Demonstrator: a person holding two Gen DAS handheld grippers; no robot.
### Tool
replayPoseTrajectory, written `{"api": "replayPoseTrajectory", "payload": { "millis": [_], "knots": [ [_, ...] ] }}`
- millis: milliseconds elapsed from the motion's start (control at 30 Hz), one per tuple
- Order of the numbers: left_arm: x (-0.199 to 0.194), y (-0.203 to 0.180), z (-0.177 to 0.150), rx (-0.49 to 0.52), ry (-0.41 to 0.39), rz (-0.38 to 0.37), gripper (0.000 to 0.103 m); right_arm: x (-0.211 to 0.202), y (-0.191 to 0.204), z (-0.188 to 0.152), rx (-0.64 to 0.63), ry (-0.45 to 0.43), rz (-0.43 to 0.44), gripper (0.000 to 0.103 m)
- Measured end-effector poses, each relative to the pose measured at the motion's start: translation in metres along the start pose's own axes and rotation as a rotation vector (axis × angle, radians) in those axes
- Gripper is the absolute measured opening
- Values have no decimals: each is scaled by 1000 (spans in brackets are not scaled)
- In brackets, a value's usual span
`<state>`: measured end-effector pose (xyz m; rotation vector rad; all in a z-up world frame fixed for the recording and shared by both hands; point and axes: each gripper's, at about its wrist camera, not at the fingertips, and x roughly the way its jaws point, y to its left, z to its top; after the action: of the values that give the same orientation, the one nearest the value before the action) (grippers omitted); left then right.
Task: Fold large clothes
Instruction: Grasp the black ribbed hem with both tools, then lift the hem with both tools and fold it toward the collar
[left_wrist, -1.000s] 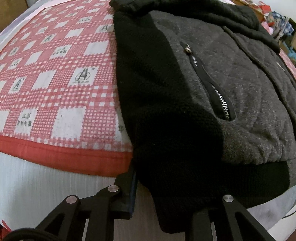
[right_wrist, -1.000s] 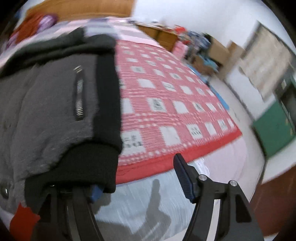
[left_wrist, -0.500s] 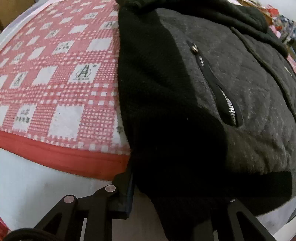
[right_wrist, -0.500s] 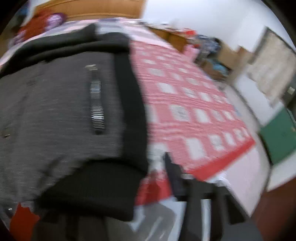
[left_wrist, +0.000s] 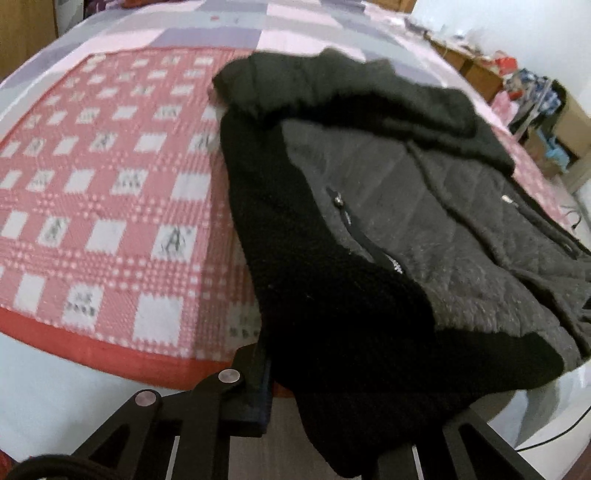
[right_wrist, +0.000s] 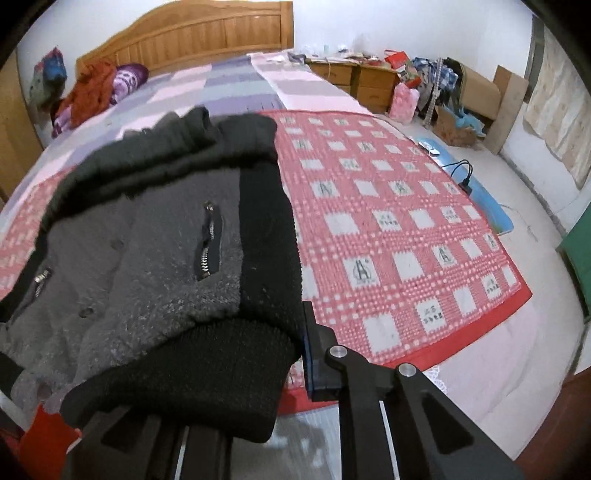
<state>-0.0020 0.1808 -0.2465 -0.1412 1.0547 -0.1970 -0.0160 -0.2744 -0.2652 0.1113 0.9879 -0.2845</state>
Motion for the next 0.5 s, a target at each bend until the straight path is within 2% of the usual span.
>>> {"api": "replayPoseTrajectory", "payload": {
  "millis": [233,400,500],
  "knots": [
    [-30,9,-1,5,-10,-27,13,-42,8,3,-22,13,35,13],
    [-55,15,-16,24,54,-36,13,-69,10,-16,-70,86,37,13],
    [-70,15,-31,40,122,-34,13,-91,15,-30,-140,142,32,13]
  ]
}}
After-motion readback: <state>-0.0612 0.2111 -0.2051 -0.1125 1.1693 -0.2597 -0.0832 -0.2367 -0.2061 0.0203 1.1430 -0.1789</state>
